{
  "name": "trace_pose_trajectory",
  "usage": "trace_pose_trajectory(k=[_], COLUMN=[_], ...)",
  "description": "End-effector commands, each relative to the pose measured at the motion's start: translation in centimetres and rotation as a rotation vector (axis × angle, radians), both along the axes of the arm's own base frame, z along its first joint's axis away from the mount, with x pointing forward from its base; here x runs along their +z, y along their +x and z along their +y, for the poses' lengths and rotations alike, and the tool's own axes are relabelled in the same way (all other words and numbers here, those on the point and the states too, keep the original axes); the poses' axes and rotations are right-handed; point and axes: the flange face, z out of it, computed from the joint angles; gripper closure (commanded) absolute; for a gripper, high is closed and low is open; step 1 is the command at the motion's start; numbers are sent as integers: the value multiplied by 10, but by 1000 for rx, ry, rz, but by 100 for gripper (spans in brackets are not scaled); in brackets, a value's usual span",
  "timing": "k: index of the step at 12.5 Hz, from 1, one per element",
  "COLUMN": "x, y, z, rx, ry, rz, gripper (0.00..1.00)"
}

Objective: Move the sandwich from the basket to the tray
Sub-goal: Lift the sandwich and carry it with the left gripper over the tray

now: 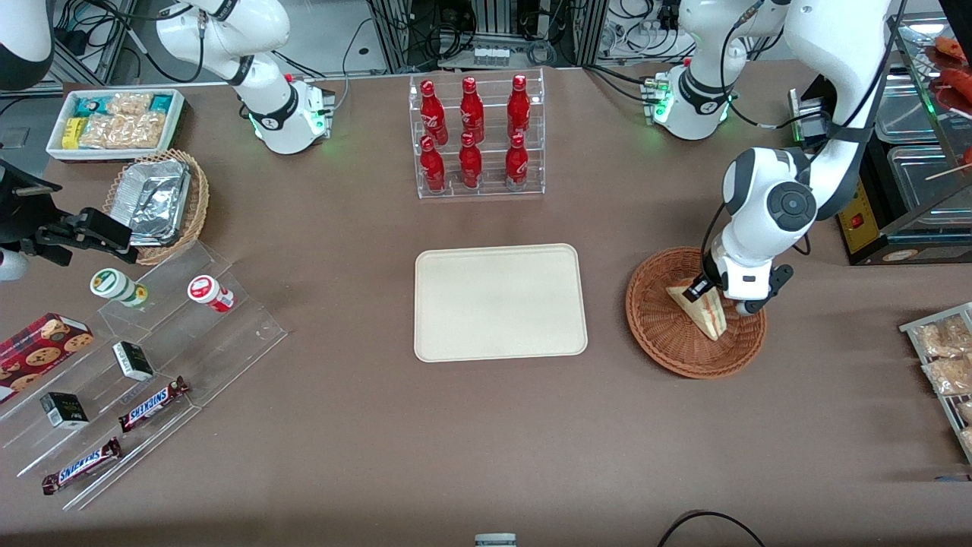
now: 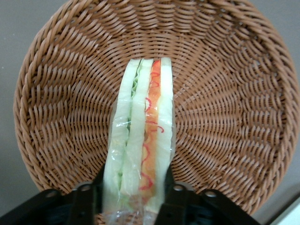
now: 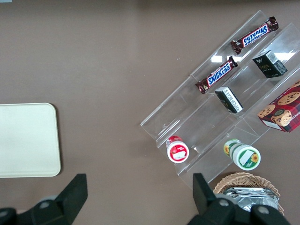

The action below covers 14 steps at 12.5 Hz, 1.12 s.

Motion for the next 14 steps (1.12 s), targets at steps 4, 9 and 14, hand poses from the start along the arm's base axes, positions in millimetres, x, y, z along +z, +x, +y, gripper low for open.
trace_pose_trajectory(k=[4,9,14], x=[90,93,71], y=[51,40,39], z=[-43,-131,-261], rx=[-97,-373,-541], ry=[56,41,15], rz=[192,223,192], gripper=[89,92,91])
